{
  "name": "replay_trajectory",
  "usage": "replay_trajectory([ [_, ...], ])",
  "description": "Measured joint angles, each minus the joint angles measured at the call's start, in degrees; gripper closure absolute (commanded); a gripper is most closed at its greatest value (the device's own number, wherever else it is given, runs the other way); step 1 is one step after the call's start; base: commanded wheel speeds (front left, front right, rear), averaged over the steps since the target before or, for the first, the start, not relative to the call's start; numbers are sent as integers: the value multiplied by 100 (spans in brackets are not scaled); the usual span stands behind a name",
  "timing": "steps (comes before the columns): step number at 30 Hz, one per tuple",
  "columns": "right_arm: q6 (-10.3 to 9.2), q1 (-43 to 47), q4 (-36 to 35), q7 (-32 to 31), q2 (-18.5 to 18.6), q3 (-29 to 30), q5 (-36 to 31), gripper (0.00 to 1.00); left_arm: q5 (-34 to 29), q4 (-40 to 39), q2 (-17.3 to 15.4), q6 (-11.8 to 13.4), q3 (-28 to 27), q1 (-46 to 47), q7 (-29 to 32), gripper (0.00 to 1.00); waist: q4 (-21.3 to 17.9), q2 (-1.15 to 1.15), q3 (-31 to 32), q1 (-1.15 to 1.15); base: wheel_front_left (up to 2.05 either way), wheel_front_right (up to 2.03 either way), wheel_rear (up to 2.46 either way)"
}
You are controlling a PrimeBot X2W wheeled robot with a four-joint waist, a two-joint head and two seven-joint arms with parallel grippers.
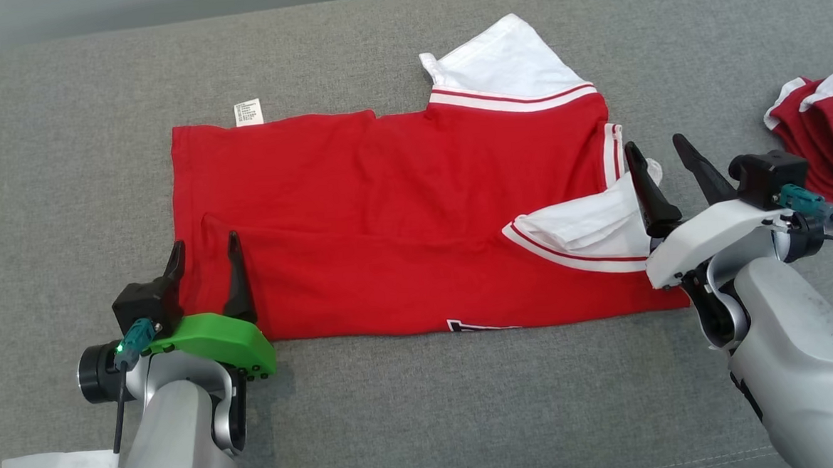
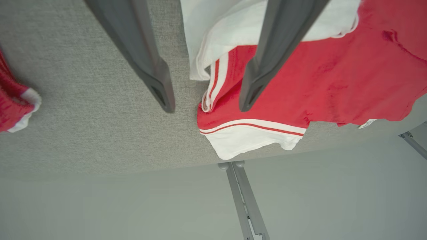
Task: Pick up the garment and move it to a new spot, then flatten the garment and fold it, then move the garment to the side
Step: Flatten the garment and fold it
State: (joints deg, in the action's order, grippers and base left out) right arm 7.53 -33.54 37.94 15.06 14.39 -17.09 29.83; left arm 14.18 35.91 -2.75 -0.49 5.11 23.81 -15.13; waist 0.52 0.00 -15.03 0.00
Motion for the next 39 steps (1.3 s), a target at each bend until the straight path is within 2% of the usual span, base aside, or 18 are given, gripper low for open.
replay_trajectory([
  [4,0,284,-170,0,-110,181,-255,0,-20,-99,-1,30,-11,-99,-1,0,6,0,32,0,0,0,0],
  [9,0,844,-391,0,-57,226,-501,0,-27,-241,-1,49,-74,-432,-1,0,-11,0,171,0,0,0,0],
  [19,0,1748,-625,0,-73,301,-668,0,16,-216,-2,101,-155,-967,-1,0,-108,0,490,0,0,0,0],
  [23,0,1805,-717,0,-120,171,-726,0,14,-218,-1,101,-145,-1004,-1,0,-117,0,528,0,0,0,0],
  [32,0,1511,-836,-1,-270,-538,-876,0,3,-267,-2,55,-20,-1006,-1,0,68,0,495,0,0,0,0],
  [39,0,1284,-611,0,-320,-611,-956,1,44,-353,-1,46,77,-1014,-1,0,295,0,459,0,0,0,0],
])
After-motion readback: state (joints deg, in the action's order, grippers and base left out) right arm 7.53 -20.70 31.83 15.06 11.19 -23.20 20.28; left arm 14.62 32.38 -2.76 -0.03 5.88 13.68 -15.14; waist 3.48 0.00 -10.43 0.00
